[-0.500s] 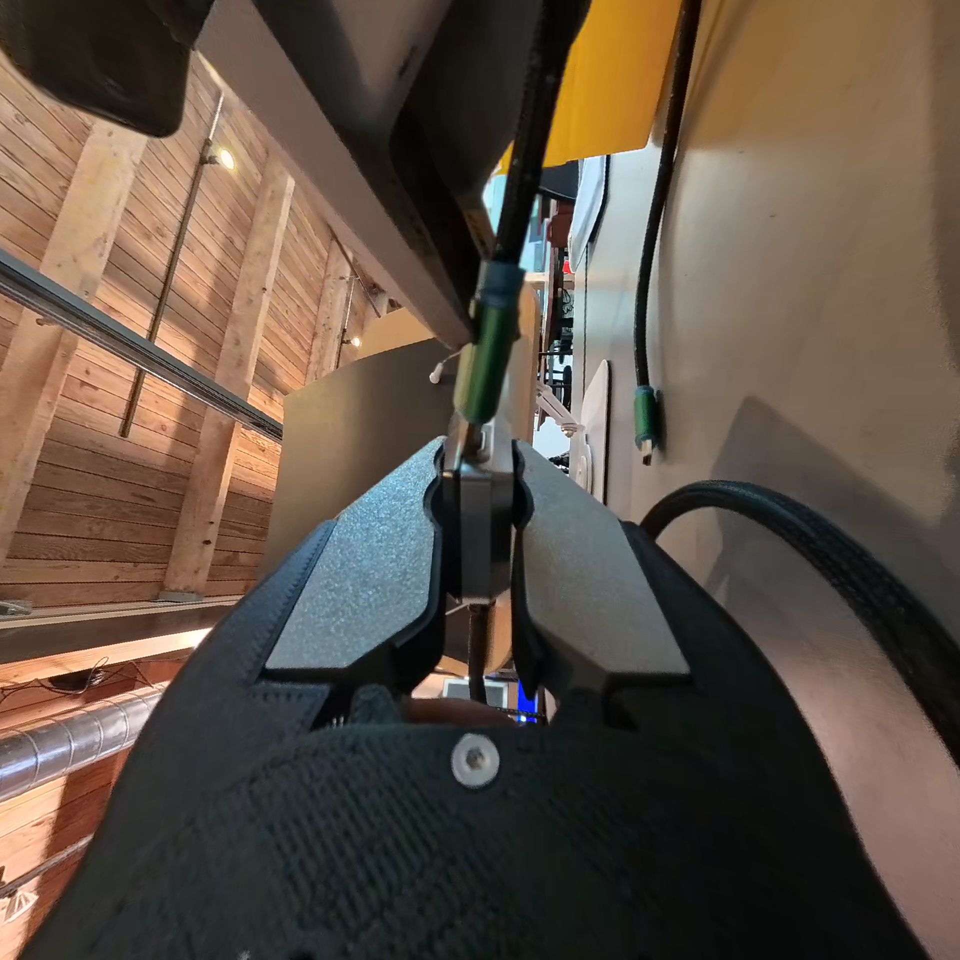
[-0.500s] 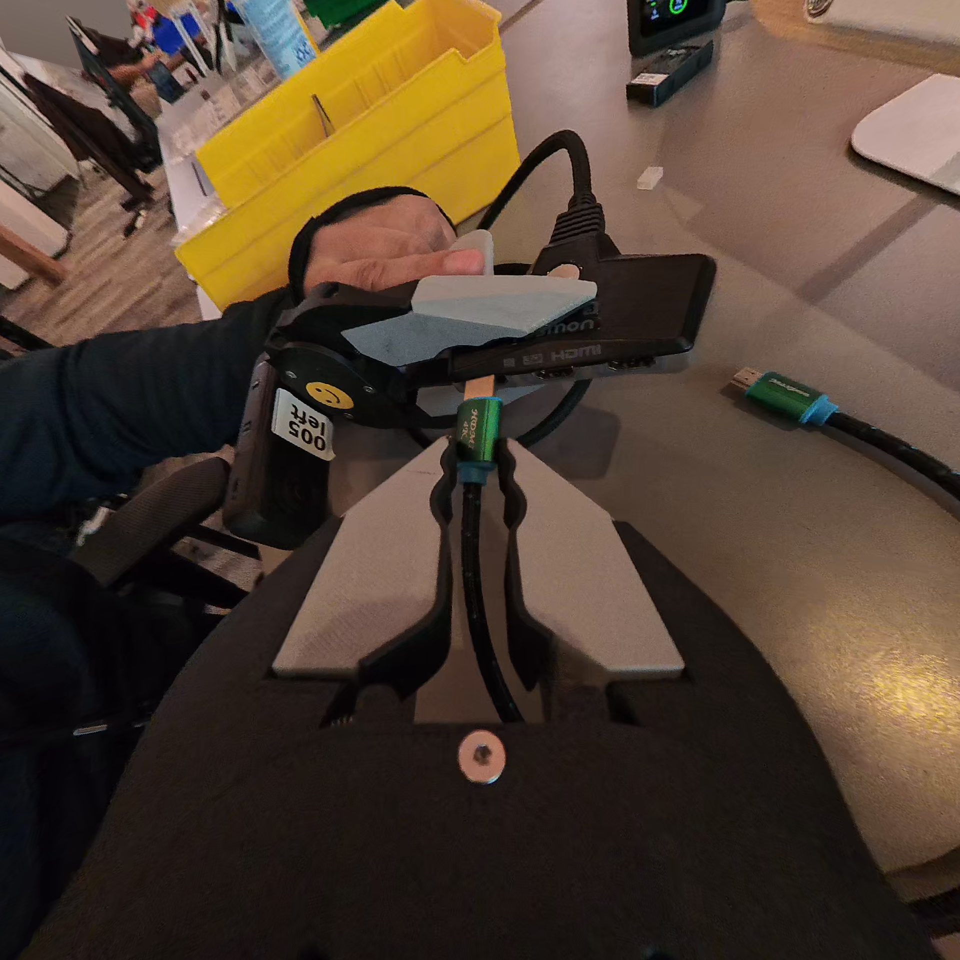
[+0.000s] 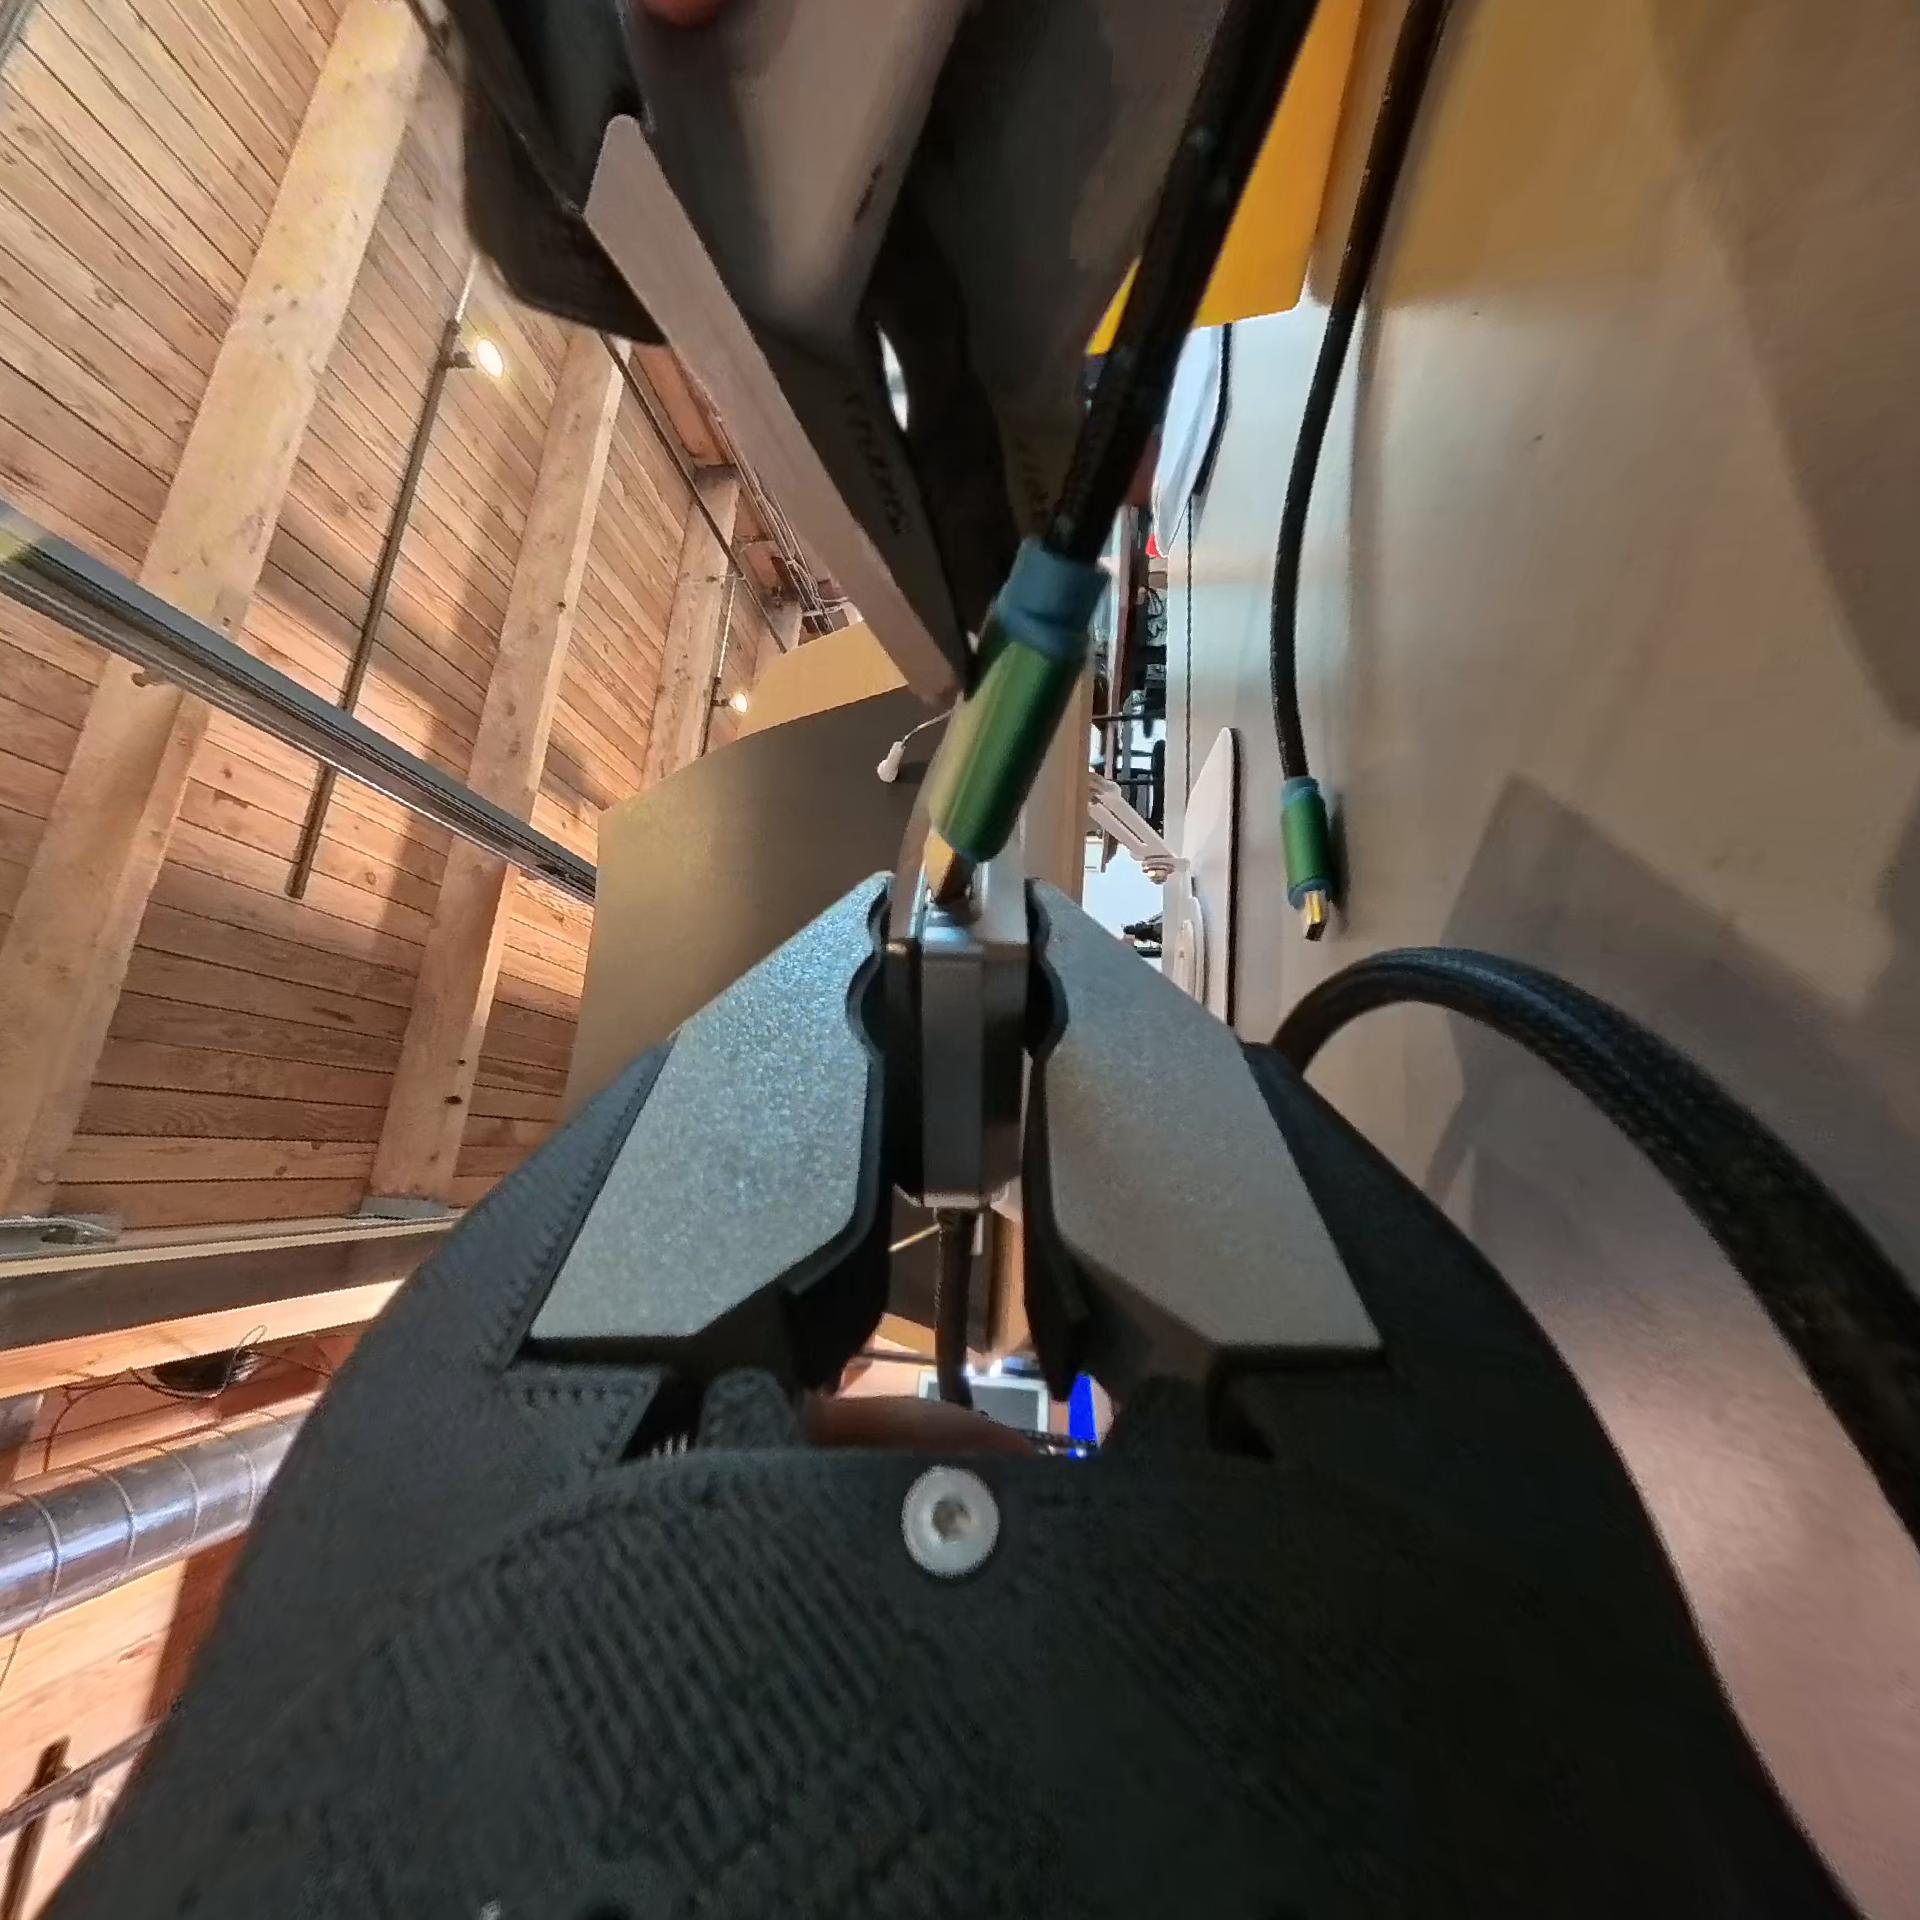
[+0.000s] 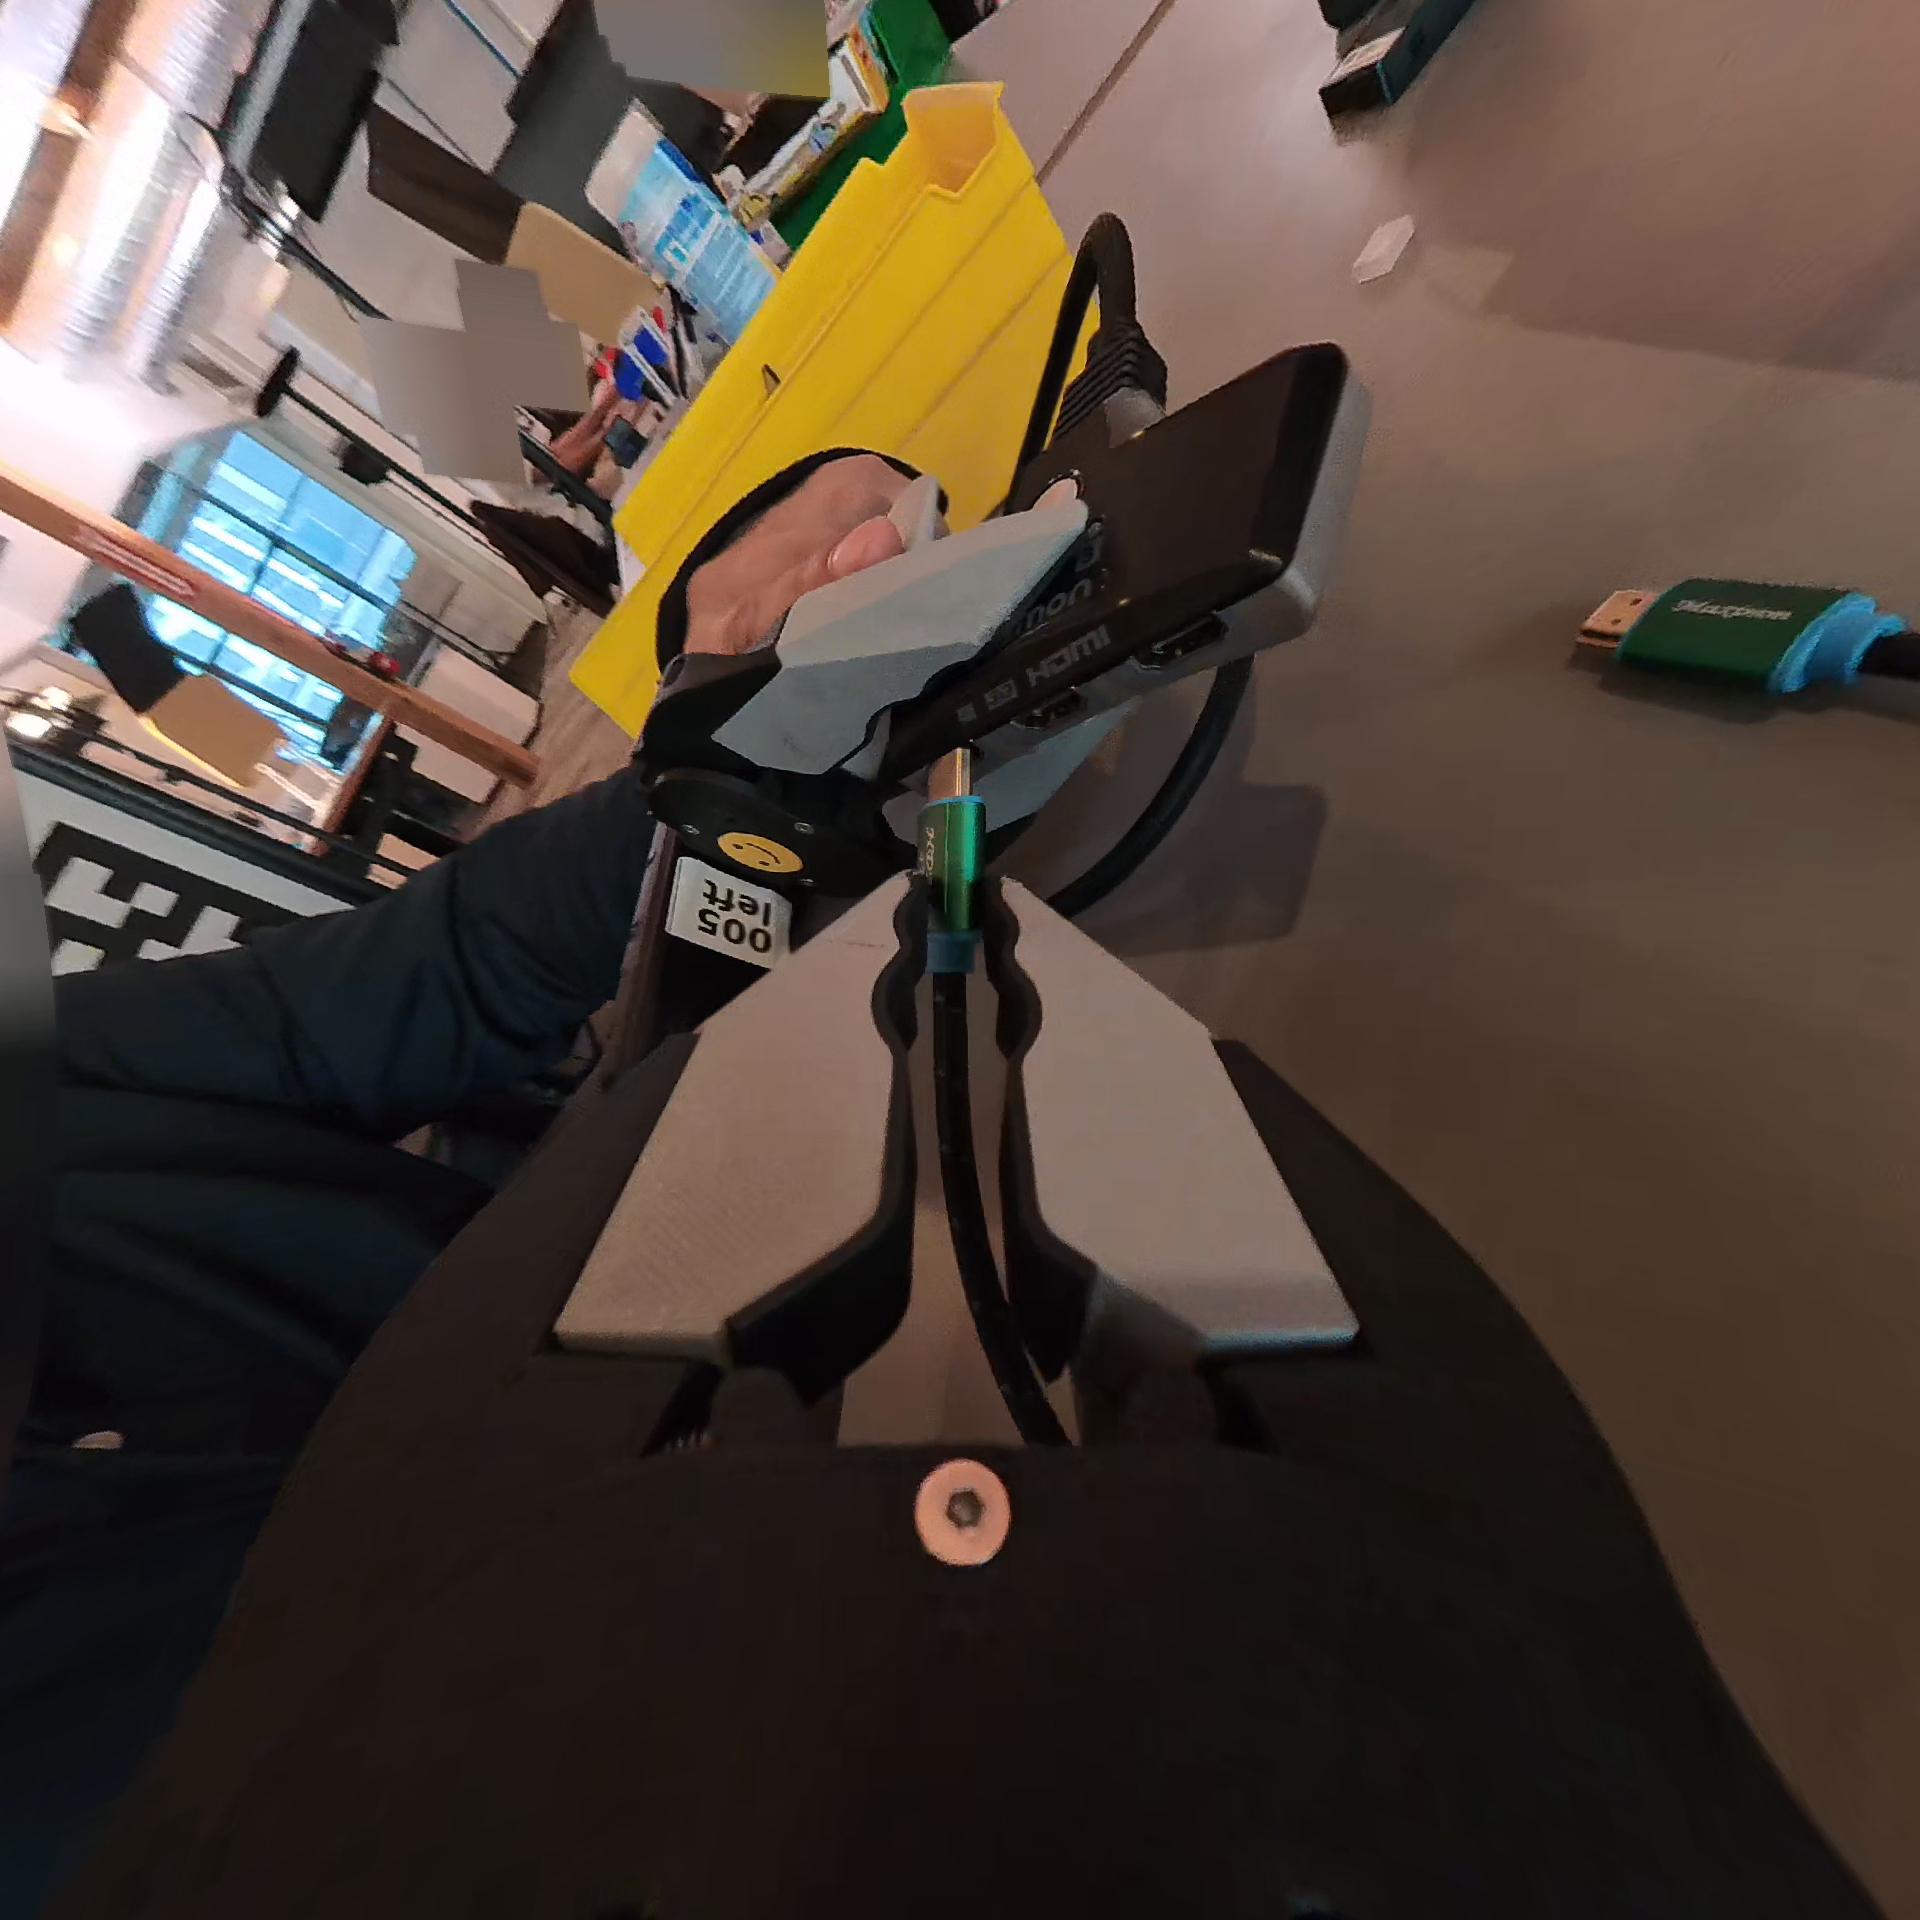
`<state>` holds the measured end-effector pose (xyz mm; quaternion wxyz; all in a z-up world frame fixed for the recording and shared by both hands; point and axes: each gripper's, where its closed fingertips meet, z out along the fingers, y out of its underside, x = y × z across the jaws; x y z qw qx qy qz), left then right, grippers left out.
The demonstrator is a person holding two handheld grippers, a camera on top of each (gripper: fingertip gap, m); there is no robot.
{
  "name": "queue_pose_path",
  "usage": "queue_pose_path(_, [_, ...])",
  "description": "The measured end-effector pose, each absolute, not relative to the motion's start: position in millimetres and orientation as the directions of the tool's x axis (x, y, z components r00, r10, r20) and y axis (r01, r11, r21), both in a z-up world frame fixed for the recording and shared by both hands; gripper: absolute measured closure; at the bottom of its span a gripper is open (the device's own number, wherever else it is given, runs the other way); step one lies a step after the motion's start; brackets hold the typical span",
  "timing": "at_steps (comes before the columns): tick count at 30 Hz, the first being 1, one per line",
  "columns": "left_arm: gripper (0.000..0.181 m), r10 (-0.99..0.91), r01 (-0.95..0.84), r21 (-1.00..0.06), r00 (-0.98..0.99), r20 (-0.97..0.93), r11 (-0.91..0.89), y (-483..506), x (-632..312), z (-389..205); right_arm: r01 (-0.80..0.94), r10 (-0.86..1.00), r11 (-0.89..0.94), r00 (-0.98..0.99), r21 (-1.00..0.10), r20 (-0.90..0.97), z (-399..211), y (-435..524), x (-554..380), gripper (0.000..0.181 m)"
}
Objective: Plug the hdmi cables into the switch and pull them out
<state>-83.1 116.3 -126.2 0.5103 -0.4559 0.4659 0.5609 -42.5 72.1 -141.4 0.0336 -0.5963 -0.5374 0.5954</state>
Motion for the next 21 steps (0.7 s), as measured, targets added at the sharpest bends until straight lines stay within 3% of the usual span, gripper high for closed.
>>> queue_pose_path(9, [0.162,0.177,-0.993,0.115,-0.119,-0.977,-0.029,115.6,-80.1,-125.4,0.632,0.54,-0.506,-0.299,-0.587,-0.787,-141.6,70.6,-39.7,0.175])
queue_pose_path(21, [0.162,0.194,-0.978,0.205,-0.208,-0.959,-0.036,112.9,-76.5,-128.1,0.74,0.418,-0.467,-0.299,-0.485,-0.858,-146.4,67.6,-40.8,0.175])
